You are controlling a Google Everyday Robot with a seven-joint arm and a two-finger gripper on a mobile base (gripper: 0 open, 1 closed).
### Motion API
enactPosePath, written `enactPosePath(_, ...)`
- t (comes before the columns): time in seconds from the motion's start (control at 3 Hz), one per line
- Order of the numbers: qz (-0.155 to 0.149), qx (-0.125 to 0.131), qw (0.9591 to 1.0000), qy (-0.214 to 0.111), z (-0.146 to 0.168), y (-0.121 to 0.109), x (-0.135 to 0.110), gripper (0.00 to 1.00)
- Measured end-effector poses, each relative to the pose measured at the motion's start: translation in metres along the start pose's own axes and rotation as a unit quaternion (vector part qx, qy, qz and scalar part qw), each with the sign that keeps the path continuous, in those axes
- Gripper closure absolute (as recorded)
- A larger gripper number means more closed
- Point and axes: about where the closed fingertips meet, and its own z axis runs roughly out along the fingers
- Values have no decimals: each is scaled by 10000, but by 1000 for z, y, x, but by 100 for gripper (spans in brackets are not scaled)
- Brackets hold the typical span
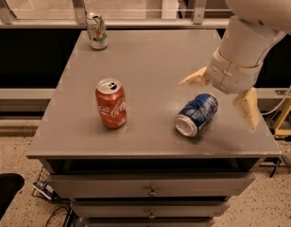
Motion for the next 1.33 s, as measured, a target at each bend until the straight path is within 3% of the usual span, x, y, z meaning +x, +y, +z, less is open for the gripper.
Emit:
enactPosePath(0.33,-221,-126,9997,-32,10,5,6,0)
enactPosePath(1.0,-531,-108,9985,-57,30,24,15,0)
enactPosePath(1.33,-616,-75,9981,-52,35,33,16,16)
